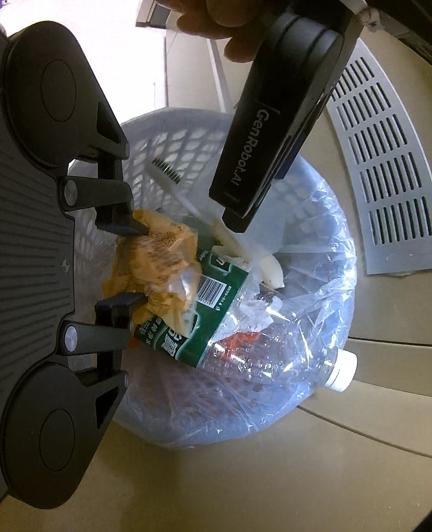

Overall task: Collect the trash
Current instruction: 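Lower the box and wrapper into the bin with both grippers, then open the left gripper to drop the clear box while the right gripper opens to drop the wrapper, then raise both open tools out of the bin up to the counter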

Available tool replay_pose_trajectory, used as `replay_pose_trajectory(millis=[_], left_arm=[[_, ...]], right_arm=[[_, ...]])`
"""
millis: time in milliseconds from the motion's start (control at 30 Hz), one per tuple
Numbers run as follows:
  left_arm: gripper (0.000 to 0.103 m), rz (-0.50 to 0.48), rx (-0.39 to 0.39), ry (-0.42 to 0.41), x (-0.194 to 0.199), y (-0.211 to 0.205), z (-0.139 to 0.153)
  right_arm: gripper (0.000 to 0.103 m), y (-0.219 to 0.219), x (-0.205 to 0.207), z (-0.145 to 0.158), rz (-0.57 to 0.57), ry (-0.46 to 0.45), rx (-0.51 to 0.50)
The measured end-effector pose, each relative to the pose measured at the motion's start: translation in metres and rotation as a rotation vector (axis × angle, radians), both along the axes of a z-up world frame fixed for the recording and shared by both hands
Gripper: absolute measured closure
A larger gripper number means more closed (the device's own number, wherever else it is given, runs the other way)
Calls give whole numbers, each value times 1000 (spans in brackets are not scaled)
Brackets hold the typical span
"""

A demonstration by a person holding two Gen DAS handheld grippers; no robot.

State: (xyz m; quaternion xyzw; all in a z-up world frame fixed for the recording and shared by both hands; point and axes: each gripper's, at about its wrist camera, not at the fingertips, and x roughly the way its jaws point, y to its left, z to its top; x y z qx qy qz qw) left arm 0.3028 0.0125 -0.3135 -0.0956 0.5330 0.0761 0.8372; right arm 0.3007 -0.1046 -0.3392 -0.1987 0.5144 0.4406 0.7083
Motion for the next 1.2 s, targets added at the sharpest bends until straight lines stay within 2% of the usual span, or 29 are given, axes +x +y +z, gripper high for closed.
replay_pose_trajectory(millis=[67,133,733,933,1200], left_arm=[[38,0,-2,-5,-2,1,2],[37,-2,-1,-12,-4,1,5],[35,32,8,-64,-43,-1,46],[35,47,13,-97,-62,-2,79],[28,66,31,-160,-83,1,129]], right_arm=[[40,-1,-2,4,-6,-15,9],[36,-3,-3,10,-14,-27,29],[35,-33,-18,70,-103,-93,115],[35,-49,-25,103,-137,-77,147],[35,-67,-39,149,-176,-57,199]])
